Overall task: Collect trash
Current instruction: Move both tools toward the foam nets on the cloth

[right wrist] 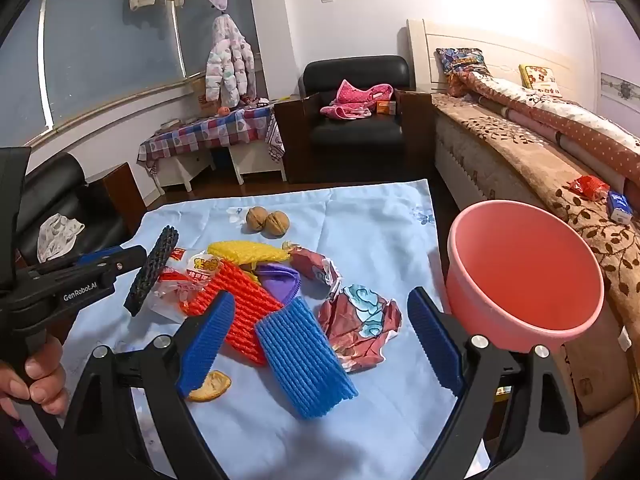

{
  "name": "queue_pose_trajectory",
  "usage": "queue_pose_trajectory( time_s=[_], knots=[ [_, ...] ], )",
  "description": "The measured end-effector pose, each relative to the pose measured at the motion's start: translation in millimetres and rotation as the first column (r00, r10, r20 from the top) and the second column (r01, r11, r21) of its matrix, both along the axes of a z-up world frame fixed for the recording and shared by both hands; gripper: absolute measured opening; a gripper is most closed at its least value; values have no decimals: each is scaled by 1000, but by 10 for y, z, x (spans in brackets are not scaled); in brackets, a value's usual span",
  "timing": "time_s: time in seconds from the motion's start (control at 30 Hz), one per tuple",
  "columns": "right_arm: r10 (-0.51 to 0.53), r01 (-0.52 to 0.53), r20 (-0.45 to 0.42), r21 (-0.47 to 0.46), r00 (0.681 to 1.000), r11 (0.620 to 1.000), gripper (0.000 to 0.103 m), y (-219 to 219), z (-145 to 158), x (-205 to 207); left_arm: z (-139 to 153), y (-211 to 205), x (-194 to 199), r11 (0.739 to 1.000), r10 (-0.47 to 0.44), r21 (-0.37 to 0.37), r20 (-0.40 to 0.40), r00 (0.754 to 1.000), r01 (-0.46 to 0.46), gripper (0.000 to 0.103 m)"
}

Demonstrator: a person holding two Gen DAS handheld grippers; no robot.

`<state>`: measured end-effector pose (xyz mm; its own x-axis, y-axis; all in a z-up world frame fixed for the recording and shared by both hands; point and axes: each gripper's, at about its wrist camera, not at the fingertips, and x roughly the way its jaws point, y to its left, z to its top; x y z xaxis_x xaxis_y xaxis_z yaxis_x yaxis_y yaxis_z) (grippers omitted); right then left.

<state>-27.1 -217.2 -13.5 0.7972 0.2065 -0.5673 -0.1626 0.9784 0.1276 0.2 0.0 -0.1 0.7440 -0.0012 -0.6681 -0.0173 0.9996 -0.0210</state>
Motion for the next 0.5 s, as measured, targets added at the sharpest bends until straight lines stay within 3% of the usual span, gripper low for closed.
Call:
queue_pose_trajectory(
  time_s=[0.5],
  knots=[
    [-1,2,8,-29,1000,1000,89,-29,-43,10,-34,27,-28,1000,-8,-18,11,1000,9,35]
  ],
)
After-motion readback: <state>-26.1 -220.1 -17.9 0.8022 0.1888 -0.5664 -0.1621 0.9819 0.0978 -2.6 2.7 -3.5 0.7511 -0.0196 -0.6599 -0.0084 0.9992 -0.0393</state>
